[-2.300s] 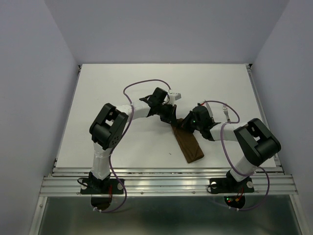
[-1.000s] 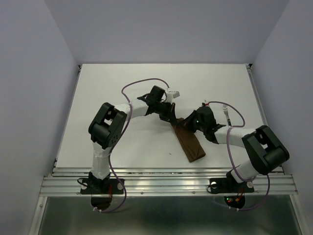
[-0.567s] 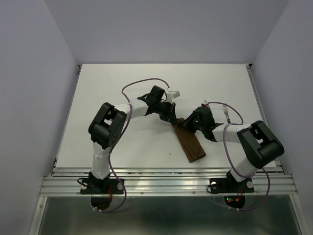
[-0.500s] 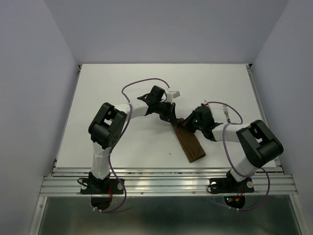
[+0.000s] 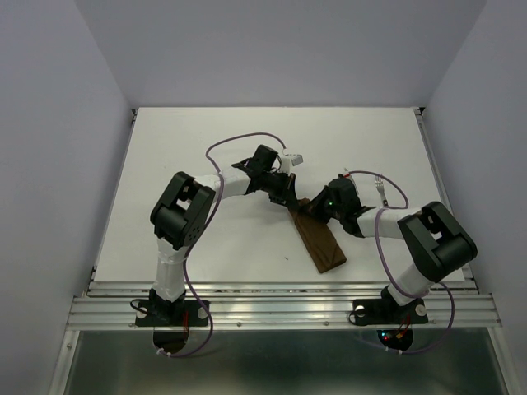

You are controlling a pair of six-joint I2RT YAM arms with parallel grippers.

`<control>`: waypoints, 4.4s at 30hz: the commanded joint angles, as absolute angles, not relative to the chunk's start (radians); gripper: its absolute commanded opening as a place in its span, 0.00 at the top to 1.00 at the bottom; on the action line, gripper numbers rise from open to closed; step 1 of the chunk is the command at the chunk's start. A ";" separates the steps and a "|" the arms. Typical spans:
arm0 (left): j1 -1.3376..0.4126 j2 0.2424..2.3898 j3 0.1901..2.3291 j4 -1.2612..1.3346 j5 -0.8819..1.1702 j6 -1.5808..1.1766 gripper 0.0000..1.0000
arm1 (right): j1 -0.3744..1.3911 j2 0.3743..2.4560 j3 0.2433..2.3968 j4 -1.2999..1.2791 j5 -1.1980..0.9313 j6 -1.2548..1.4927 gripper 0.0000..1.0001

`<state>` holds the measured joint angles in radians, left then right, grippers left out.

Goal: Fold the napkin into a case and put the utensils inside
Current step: Stuff the top corner of the smaller-rectangle-folded napkin into the folded napkin.

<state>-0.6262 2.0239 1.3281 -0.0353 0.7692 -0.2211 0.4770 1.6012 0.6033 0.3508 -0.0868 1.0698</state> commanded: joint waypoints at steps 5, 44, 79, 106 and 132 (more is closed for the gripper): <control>-0.624 2.016 1.342 -0.011 0.808 -0.213 1.00 | 0.469 1.559 0.614 0.405 -0.094 1.068 0.99; -0.624 2.014 1.325 -0.009 0.789 -0.213 1.00 | 0.469 1.599 0.624 0.474 -0.130 1.085 0.99; -0.623 1.951 1.315 -0.051 0.607 -0.430 0.76 | 0.469 1.594 0.609 0.322 -0.014 1.197 0.99; -0.637 1.885 1.373 -0.250 0.387 -0.393 0.66 | 0.469 1.609 0.704 0.285 -0.098 1.068 0.99; -0.762 2.043 1.623 -0.443 0.103 -0.362 0.59 | 0.469 1.652 0.672 0.339 -0.129 1.098 0.99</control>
<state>-0.7528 2.0457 1.5627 -0.4141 0.1421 -0.3893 0.4698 1.6436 0.6724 0.2966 -0.1242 1.0958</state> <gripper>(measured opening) 0.407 0.015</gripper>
